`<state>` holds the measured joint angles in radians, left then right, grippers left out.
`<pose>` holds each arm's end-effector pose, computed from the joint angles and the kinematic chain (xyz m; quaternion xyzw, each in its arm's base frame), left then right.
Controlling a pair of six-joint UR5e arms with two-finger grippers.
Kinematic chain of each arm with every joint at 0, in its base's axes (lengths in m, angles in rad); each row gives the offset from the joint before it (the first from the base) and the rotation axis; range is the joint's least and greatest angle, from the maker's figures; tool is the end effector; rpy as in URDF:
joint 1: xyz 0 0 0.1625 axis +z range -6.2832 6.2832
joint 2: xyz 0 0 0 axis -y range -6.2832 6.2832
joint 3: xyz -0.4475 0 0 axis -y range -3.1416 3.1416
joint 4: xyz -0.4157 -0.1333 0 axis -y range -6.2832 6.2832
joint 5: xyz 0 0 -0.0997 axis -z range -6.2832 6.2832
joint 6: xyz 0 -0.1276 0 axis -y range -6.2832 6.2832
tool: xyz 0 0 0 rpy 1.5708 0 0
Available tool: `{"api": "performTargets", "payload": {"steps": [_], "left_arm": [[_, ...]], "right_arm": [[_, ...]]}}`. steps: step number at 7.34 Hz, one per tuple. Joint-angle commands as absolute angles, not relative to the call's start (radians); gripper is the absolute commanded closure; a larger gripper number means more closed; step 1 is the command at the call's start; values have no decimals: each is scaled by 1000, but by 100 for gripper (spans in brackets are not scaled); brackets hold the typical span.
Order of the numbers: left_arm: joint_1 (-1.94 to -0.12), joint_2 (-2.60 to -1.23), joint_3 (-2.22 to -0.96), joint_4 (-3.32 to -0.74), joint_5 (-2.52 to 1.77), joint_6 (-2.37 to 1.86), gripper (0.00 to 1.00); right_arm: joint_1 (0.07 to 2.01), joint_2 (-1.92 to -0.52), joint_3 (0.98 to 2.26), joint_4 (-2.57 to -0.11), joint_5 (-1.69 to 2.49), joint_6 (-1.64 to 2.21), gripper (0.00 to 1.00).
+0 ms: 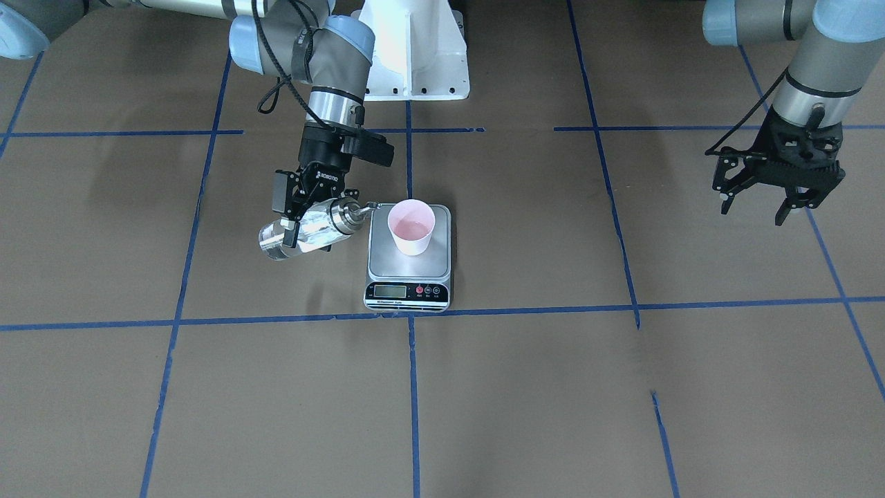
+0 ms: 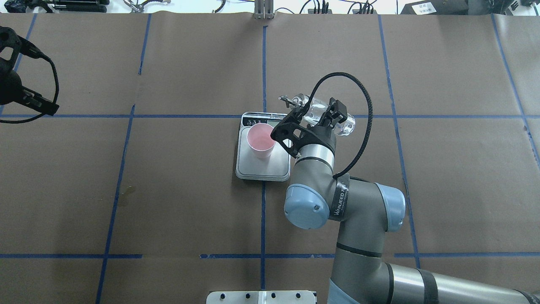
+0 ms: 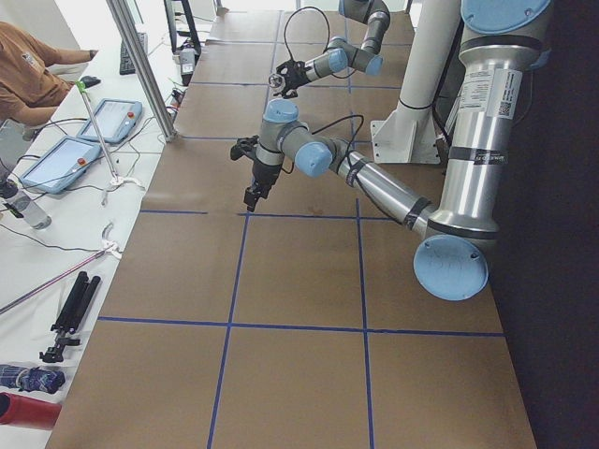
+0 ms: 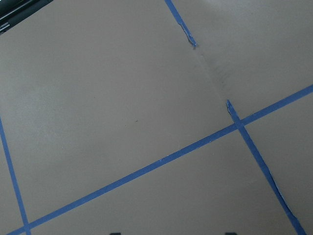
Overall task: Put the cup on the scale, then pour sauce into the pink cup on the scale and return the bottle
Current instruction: 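Carry the bottle with the right gripper over the pink cup, then tilt the bottle spout down over the pink cup to pour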
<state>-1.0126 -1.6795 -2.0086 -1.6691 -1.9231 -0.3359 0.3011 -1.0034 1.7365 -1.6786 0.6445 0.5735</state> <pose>0.2184 -0.5183 0.4271 0.2094 0.2847 0.1588 0.9219 -0.5750 -0.4249 0.2655 0.5050 0.0378 -0.1612 0.8471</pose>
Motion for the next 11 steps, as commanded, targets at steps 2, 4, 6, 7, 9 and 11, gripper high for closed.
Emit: {"api": "performTargets", "payload": {"steps": [2, 4, 6, 7, 9, 11], "left_arm": [[-1014, -1680, -2010, -1669, -1940, -336, 23], [-1012, -1680, -2013, -1669, -1947, -337, 23], [-1014, -1683, -2011, -1669, -1947, -337, 23], [-1014, -1683, -2011, -1667, -1947, -337, 23], [-1014, -1683, -2013, -1667, -1948, -337, 23], [-1014, -1683, -2013, -1666, -1948, -337, 23]], "right_arm": [[258, -989, 1724, -1792, 520, 461, 100], [258, -994, 1712, -1795, 511, 420, 100], [258, -993, 1709, -1853, 465, 355, 100], [256, -991, 1709, -1893, 457, 353, 100], [256, -982, 1704, -1933, 428, 289, 100], [256, -977, 1701, -1934, 407, 194, 100]]}}
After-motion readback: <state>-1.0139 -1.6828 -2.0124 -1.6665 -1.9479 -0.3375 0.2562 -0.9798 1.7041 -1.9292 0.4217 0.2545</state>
